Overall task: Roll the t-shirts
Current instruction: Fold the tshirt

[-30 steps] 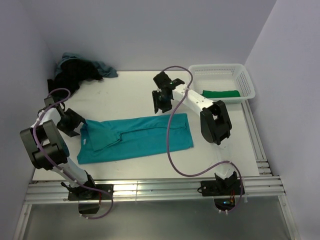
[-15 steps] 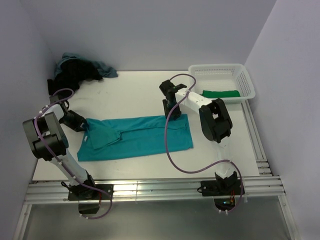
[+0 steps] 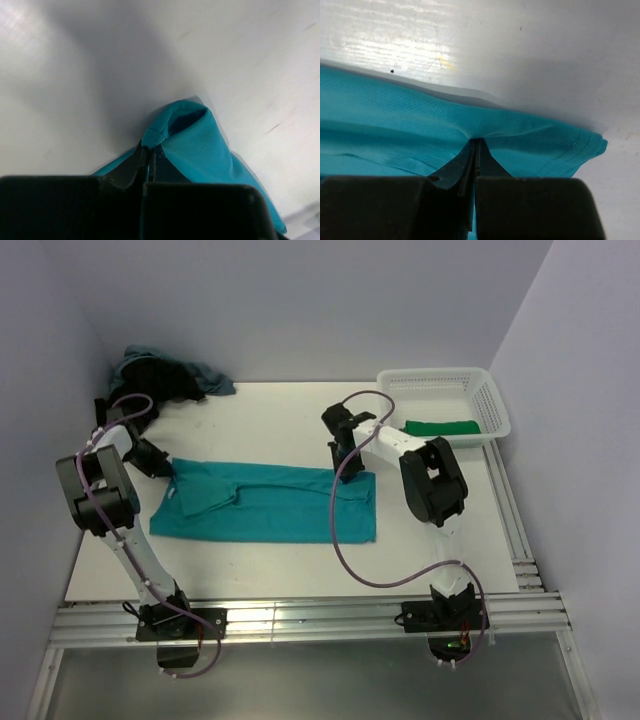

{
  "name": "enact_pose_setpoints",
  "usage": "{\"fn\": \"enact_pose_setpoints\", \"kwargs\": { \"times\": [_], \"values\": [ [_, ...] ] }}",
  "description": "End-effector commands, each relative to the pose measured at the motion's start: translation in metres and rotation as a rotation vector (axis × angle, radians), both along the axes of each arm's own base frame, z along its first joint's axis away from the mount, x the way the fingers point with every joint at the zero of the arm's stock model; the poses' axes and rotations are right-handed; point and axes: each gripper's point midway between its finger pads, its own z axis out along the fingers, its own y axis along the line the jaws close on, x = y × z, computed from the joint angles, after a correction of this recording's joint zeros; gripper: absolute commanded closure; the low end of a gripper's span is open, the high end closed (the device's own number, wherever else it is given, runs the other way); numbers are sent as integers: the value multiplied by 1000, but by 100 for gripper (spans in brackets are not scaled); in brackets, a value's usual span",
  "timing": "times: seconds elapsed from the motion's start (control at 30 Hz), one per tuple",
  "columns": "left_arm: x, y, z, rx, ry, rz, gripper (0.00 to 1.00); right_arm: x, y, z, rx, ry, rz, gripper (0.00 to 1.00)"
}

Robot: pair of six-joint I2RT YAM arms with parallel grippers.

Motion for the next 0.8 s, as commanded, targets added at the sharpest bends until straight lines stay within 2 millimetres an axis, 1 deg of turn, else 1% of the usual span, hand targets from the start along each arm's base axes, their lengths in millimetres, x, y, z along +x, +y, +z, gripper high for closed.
{"fn": "enact_pose_setpoints", "kwargs": {
  "times": [0.0,0.03,0.07,0.1,0.17,0.2,0.23,0.27,0.3,0.33,0.37,0.4,0.43,0.47,0.5,0.53,0.57,0.6,0.63,0.67,0.7,0.73,0.77],
  "values": [
    [52,4,3,125,-45,-103,100,-33,-17,-16,-30,70,13,100],
    [62,2,3,140,-49,-119,100,-38,-18,-17,-32,75,15,100],
    [70,-9,-10,142,-30,-154,100,-44,-20,-18,-39,81,19,100],
    [91,-10,3,164,-79,-172,100,-57,-21,-18,-42,96,35,100],
    [112,-17,3,183,-105,-200,100,-70,-18,-17,-36,108,57,100],
    [134,-26,3,197,-138,-235,100,-85,-15,-15,-40,119,88,100],
    [143,-32,2,199,-148,-255,100,-93,-10,-14,-34,125,111,100],
    [150,-47,-14,188,-139,-294,100,-101,-5,-8,-26,123,133,100],
    [171,-56,0,201,-204,-336,100,-113,-3,-9,-31,138,156,100],
    [181,-69,1,189,-235,-372,100,-127,10,-7,-34,140,211,100],
    [187,-91,-10,190,-243,-440,100,-139,20,-2,-11,152,245,100],
    [200,-105,1,197,-296,-474,100,-149,29,1,6,157,278,100],
    [207,-118,3,197,-324,-508,100,-166,45,4,23,167,340,100],
    [214,-151,4,204,-369,-582,99,-173,54,10,34,162,362,100],
    [221,-166,13,212,-408,-608,98,-179,60,13,42,160,379,100],
    [224,-182,19,207,-442,-636,96,-186,66,17,52,160,398,96],
    [229,-206,31,205,-493,-661,94,-184,70,25,75,144,392,93],
    [228,-215,34,200,-502,-658,84,-180,71,31,82,127,388,88],
    [227,-223,40,188,-517,-655,79,-174,71,37,86,107,381,76],
    [229,-231,63,166,-562,-636,72,-159,71,49,102,78,362,72],
    [226,-228,68,166,-561,-617,58,-150,71,56,112,69,348,71],
    [225,-227,78,166,-573,-604,52,-141,71,63,127,58,336,69],
    [225,-222,104,157,-611,-589,49,-120,68,76,152,27,304,68]
  ]
}}
